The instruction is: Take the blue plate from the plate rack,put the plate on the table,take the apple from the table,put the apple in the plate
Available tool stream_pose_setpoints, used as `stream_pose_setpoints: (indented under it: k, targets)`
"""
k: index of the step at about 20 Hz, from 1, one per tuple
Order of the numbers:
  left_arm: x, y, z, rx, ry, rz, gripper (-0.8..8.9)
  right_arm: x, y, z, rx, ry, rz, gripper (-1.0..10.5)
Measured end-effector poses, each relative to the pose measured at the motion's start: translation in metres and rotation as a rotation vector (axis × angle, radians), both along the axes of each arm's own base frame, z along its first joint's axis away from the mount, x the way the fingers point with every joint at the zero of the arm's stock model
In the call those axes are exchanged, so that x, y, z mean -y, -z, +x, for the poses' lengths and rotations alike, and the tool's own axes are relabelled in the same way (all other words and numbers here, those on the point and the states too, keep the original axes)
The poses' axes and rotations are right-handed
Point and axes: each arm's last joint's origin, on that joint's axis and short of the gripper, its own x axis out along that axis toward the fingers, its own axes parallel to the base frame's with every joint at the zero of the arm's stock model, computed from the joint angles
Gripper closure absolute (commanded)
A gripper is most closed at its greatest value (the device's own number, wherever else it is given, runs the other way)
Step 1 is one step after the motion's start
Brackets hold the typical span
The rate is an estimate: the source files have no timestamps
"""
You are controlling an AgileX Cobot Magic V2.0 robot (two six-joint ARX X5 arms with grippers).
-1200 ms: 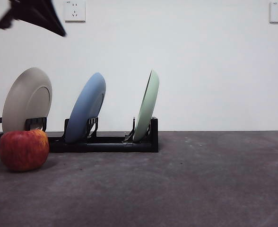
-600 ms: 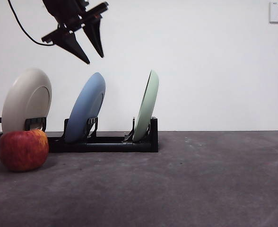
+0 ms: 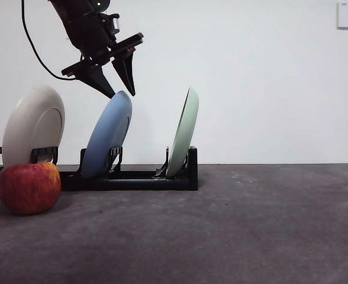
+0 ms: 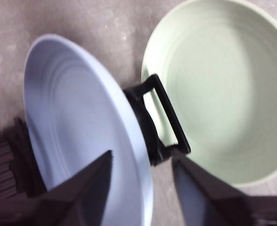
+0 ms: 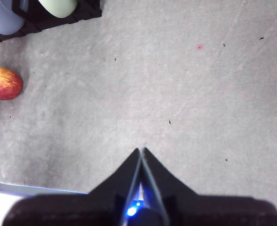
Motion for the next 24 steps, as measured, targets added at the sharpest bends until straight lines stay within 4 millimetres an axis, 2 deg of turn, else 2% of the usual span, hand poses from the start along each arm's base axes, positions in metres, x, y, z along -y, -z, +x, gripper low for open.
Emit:
stream_pose_setpoints:
  k: [4, 7, 16, 19, 21, 24]
  targets:
    - [0.0008, 0.0025, 0.0026, -0.001, -0.013, -0.011, 6.32, 0.0000, 0.0000, 0.0000, 0.000, 0.000, 0.000, 9.5]
    - [0.0009, 0.0027, 0.0023, -0.005, -0.013, -0.010, 7.50, 0.0000, 0.0000, 0.0000, 0.000, 0.000, -0.001, 9.5]
    - [0.0010, 0.0026, 0.0023, -0.030, -0.052, -0.047, 7.56, 0.0000, 0.0004, -0.0006, -0.008, 0.001, 0.000, 9.5]
    - [-0.0012, 0.0017, 0.0038, -0.045, -0.055, -0.104, 7.64, 0.0000, 0.0013, -0.0021, -0.026, 0.001, 0.000, 9.5]
    - [-0.0033, 0.0003, 0.0059, -0.050, -0.045, -0.162, 8.21, 0.0000, 0.0015, -0.0023, -0.030, 0.001, 0.000, 9.5]
    - [-0.0046, -0.0008, 0.0075, -0.064, -0.050, -0.218, 8.21, 0.0000, 0.0018, -0.0028, -0.035, 0.001, 0.000, 9.5]
